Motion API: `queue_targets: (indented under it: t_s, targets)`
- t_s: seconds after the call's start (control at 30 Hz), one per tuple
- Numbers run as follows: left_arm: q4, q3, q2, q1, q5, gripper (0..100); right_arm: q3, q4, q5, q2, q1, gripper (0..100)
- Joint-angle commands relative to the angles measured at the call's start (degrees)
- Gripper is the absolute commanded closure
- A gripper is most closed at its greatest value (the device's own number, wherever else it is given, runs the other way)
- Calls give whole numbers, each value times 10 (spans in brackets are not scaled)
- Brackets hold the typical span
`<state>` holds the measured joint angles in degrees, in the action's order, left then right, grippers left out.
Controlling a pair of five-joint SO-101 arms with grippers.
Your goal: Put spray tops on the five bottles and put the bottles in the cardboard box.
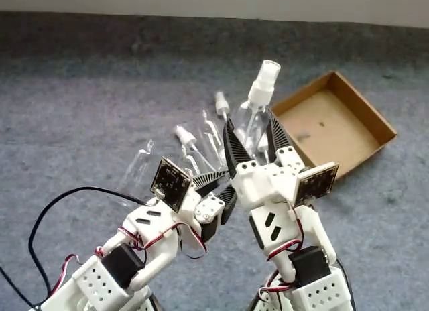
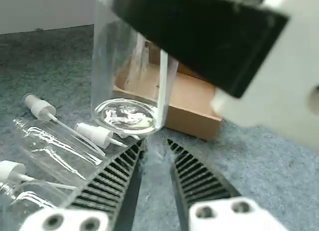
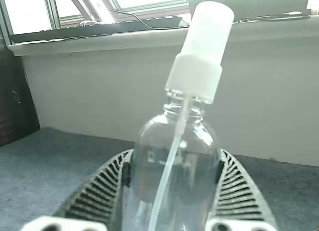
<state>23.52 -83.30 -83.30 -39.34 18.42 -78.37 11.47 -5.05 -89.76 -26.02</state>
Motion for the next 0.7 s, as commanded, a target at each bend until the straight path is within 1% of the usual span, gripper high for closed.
queue_targets:
  t_s: [0.0,0.07,0.1,0.2,0.3,0.37,0.57,0.67]
  targets:
    - [-140,-49,-3,46,-2,991,36,-17,-5,0,-5,872]
    - [-171,-57,-3,53,-2,991,36,-17,-4,0,-5,872]
    - [-166,-58,-3,51,-2,991,36,-17,-3,0,-5,872]
    - [-113,-56,-3,13,-2,991,36,-17,-2,0,-5,872]
    - [-60,-46,-4,-50,-2,991,36,-18,-2,3,-5,872]
    - [-50,-41,-4,-72,-2,991,34,-18,-2,1,-5,872]
    - [-58,-36,-4,-70,-2,991,34,-18,-5,0,-14,872]
    - [-99,-43,-4,-31,-2,991,34,-18,-4,0,-47,872]
